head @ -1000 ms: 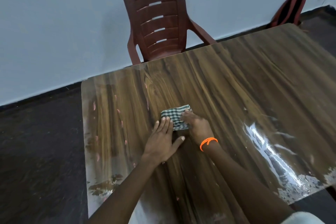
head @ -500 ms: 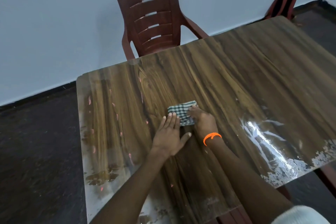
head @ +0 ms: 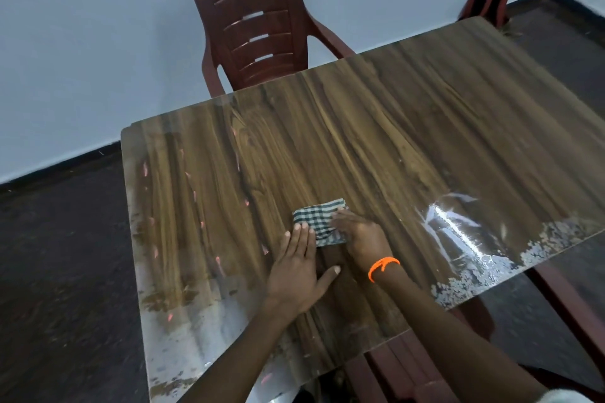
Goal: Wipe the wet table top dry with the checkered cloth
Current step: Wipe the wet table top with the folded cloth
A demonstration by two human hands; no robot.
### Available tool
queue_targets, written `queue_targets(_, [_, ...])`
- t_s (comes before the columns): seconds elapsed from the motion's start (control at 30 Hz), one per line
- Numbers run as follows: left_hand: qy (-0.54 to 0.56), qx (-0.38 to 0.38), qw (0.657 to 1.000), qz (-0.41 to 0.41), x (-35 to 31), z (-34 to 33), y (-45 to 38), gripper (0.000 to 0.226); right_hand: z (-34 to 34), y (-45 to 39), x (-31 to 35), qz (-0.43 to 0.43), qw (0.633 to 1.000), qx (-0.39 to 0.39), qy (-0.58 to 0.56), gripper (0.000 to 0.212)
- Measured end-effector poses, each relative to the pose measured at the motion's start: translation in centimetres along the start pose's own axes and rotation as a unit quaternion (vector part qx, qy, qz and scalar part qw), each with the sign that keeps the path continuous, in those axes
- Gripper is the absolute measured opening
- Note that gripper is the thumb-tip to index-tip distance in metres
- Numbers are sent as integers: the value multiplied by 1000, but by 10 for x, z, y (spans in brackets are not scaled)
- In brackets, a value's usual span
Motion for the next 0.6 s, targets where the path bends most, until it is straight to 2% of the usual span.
queue_targets(0.1, [-19,3,1000,13,-1,15,-24,102,11,-25,-11,-28,999,-6,22,42])
queue_targets(0.23, [-14,-4,999,39,12,21,-25,103,4,-40,1,-20,1000,6,7,36])
queue_targets(0.4, [0,-2,999,44,14,-1,17,104,-13,-8,24,8,1000,14,-20,36])
queue_targets(0.6, [20,22,999,18,-27,-32,61,105,-15,53,20,41,999,10,-18,36])
Point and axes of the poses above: each hand's wrist, its own y-axis away from the middle knuckle, its own z-axis out of the back of the hand, x = y × z, the point moved 8 cm from there along -y, towards the middle knuckle, and after that the axes turned 11 degrees about x, right-handed, at the moved point
